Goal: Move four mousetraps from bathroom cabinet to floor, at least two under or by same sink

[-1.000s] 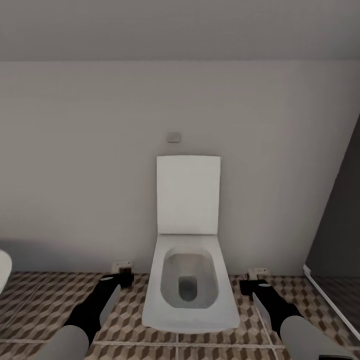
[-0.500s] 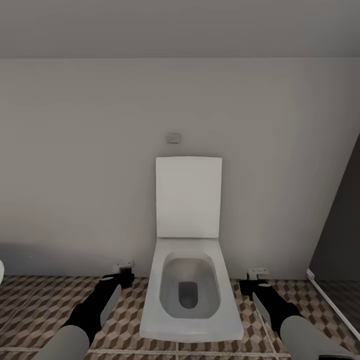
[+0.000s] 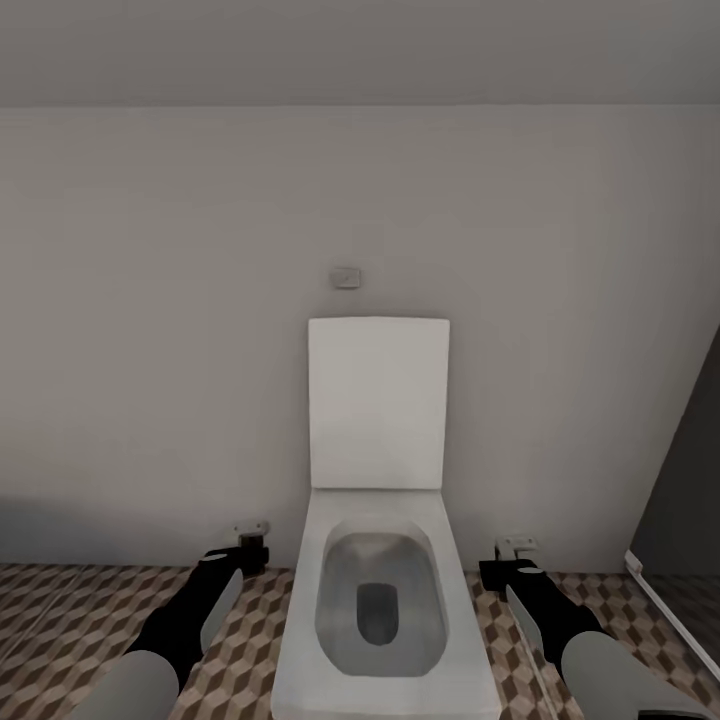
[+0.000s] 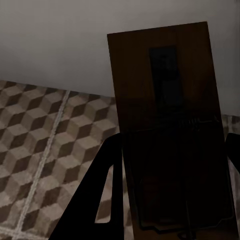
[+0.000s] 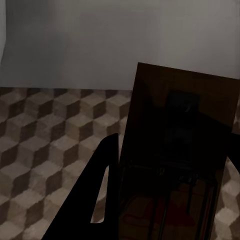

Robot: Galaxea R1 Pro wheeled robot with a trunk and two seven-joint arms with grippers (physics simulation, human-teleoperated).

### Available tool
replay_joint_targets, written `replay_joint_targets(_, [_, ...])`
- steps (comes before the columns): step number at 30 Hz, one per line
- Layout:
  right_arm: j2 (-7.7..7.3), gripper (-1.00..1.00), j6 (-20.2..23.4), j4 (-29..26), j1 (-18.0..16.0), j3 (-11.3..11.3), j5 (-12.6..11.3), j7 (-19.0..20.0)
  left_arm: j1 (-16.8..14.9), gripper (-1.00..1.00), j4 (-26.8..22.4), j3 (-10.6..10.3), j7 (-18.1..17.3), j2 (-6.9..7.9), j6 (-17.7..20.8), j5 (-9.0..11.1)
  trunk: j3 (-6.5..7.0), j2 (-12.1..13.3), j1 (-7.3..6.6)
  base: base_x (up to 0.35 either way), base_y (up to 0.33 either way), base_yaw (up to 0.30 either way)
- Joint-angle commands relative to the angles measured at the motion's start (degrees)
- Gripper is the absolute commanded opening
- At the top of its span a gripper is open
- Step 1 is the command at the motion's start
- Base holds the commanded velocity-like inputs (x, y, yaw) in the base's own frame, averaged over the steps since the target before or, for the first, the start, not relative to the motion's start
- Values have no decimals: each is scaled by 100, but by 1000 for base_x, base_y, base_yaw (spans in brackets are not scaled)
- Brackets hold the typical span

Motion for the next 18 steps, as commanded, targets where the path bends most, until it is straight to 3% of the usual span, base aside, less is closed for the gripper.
replay_joint_targets(1, [1,-100,37,-12,-1,-10,21,15,-2,-100,-12,-35,65,1,24,45,-6,-3,-1,10,0,0])
replay_joint_targets(14, [-1,-100,37,-12,1,-10,18,22,-2,-100,-37,-41,80,-21,32,46,-6,-3,-1,2,0,0])
replay_joint_targets(18, [-1,-100,42,-12,0,-10,16,24,-2,-100,-38,-42,75,-36,43,50,-95,-8,9,0,0,0])
